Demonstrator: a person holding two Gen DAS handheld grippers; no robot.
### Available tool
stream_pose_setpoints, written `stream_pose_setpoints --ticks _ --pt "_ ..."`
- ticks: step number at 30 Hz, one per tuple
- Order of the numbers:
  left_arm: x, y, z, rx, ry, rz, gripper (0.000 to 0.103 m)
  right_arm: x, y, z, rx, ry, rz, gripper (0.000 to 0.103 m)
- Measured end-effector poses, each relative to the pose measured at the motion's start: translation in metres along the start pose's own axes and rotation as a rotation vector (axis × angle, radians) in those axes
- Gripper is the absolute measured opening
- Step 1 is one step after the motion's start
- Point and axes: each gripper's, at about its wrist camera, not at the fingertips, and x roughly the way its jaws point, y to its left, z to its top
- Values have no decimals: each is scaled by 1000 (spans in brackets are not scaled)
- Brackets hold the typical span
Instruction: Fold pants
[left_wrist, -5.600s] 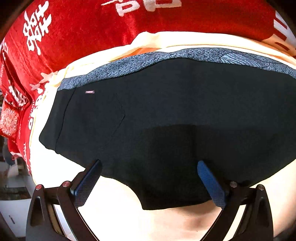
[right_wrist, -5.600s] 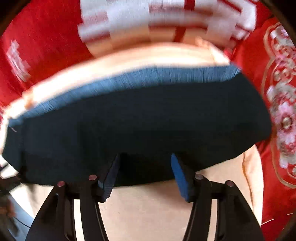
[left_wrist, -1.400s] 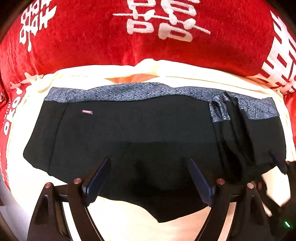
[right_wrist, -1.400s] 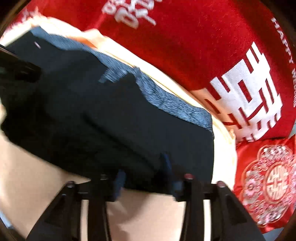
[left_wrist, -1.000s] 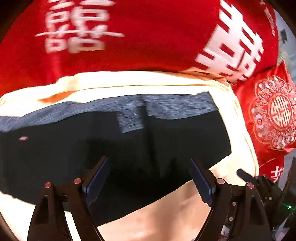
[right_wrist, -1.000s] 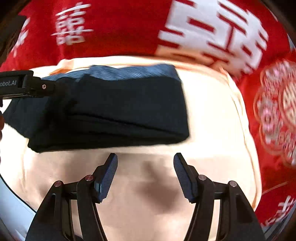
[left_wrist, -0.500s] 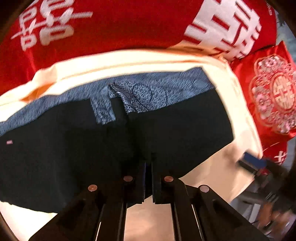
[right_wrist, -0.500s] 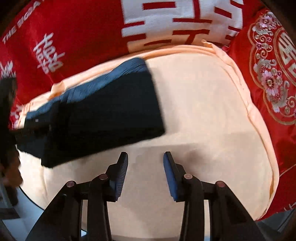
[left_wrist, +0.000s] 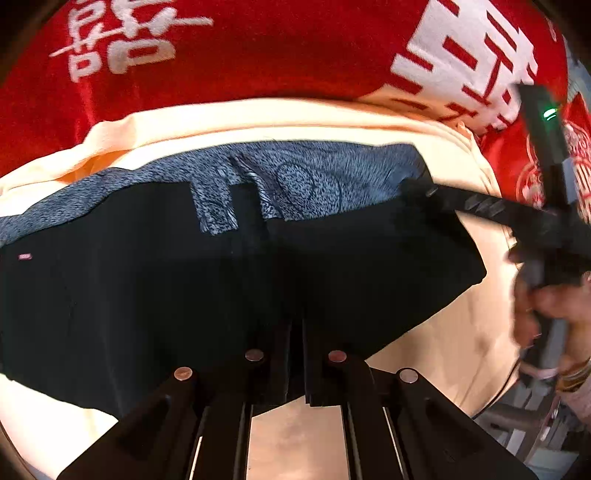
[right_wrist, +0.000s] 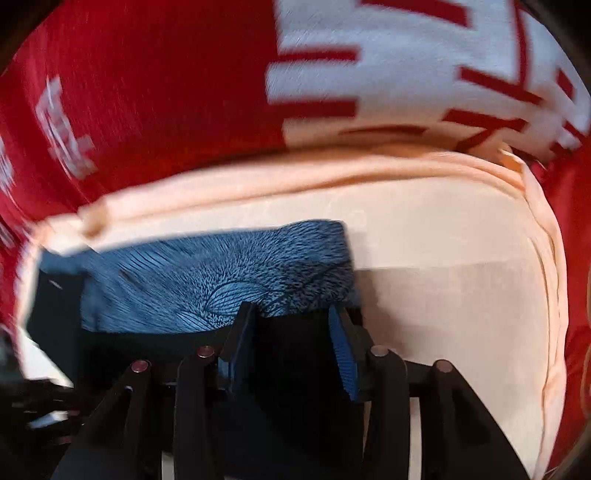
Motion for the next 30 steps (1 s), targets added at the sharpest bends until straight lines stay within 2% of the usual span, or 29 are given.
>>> stream_pose_setpoints --ticks 1,2,3,4,5,9,12,14,16,19,23,25,26,28,29,30 --pt "-3 0 0 -7 -9 9 8 0 5 -1 -20 -16 -13 53" --pt "-5 0 -1 -15 -17 25 27 -1 8 -3 -34 -16 -19 53" --pt "-8 1 -2 -31 -27 49 62 -2 11 -4 -48 -18 -26 53" --pt "-12 4 -4 -51 -42 65 75 -5 13 -6 -66 -16 -29 53" --pt "-17 7 -7 -74 -65 80 77 -7 14 -7 -77 -10 -30 53" --pt "-29 21 -16 -156 -40 117 77 -27 23 -17 -100 -15 -19 54" --pt "-39 37 -30 -202 -37 194 77 -48 36 -28 -117 -41 75 56" --pt "-44 48 -39 -237 -31 238 77 -62 60 -45 -205 -64 147 61" --pt "-47 60 -49 -281 -27 257 77 -70 83 -58 -325 -97 164 64" --pt "-49 79 -64 -326 -25 276 77 -68 123 -77 -550 -135 122 66" --pt "-42 89 -72 -345 -13 273 77 -53 156 -88 -676 -157 91 65" --pt "-39 93 -73 -341 -2 267 77 -36 157 -94 -725 -111 47 65" --pt "-40 96 -74 -337 -3 259 77 -28 160 -96 -728 -84 43 64" --pt "-41 103 -76 -330 -7 248 77 -20 158 -93 -667 -39 71 43" --pt "-42 107 -77 -330 -5 246 77 -19 158 -89 -621 -23 89 26" --pt "-43 112 -79 -331 0 242 77 -18 156 -86 -570 -8 102 23"
